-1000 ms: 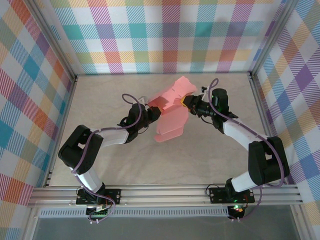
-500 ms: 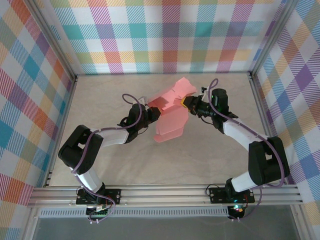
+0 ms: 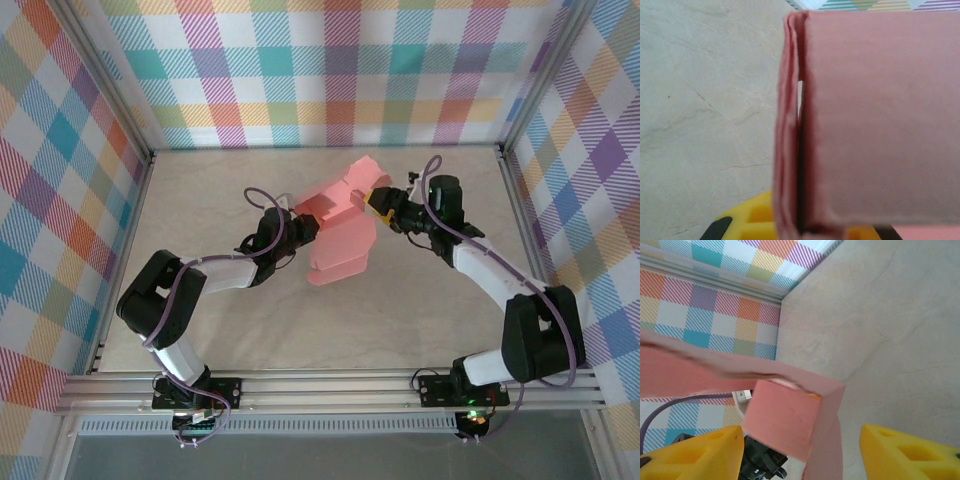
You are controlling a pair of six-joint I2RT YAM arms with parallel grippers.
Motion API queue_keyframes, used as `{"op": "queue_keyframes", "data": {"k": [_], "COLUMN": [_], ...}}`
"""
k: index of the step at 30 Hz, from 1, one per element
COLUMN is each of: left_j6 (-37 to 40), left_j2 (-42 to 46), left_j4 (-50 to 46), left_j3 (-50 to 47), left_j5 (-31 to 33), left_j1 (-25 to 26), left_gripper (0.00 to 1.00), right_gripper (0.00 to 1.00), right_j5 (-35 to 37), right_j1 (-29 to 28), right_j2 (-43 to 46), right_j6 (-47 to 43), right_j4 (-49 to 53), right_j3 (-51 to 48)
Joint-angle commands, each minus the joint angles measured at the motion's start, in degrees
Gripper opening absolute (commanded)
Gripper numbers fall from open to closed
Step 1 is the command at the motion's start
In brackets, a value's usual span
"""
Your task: Fold the paper box
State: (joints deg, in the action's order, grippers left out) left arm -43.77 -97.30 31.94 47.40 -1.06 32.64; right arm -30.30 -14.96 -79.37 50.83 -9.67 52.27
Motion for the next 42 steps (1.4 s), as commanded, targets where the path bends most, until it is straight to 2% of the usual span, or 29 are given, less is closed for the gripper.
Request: {"op": "queue_keyframes", "data": {"k": [1,5,10,14,19,23,32,36,39,42], "left_j6": [1.9,4.1,7.7,9.4,9.4,9.6,9.2,8.9,8.4,8.3], "left_j2": [2.2,2.4,3.1,3.8,4.1,4.4,4.4,2.9,2.1,1.7], "left_j4": [0.0,-2.0,-5.1,-6.3,-5.0,-5.4,-6.1,-6.1,-5.7,-6.0], "left_j3": [0.1,0.2,-0.3,-0.9,-1.9,-1.9,-1.6,-1.1,-1.0,-0.9], "left_j5": [2.1,3.6,8.2,10.7,11.0,11.3,11.3,10.7,10.1,10.1], "left_j1": [-0.9,-1.1,-1.1,-1.1,-1.1,-1.1,-1.1,-1.1,-1.0,-1.0], "left_gripper": [0.00,0.00,0.00,0.00,0.00,0.00,0.00,0.00,0.00,0.00], "right_gripper": [0.67,0.69,0.69,0.70,0.70,0.69,0.67,0.66,0.62,0.51], "right_j5": [4.5,7.1,11.4,14.6,12.8,16.8,17.3,14.5,12.3,10.1], "right_j1": [0.2,-1.2,-6.1,-9.8,-12.3,-14.4,-14.6,-14.6,-14.7,-14.6], "right_j2": [3.7,5.0,2.5,-1.2,-8.6,-14.8,-19.4,-20.9,-22.0,-23.2], "right_j6": [-6.5,-10.9,-17.5,-22.2,-22.5,-22.4,-21.3,-20.5,-19.3,-18.4], "right_j4": [6.7,13.9,25.6,32.4,36.7,42.6,45.7,45.2,43.7,43.3], "right_j3": [4.2,9.7,20.8,29.8,38.4,45.4,47.0,47.0,47.0,47.5]}}
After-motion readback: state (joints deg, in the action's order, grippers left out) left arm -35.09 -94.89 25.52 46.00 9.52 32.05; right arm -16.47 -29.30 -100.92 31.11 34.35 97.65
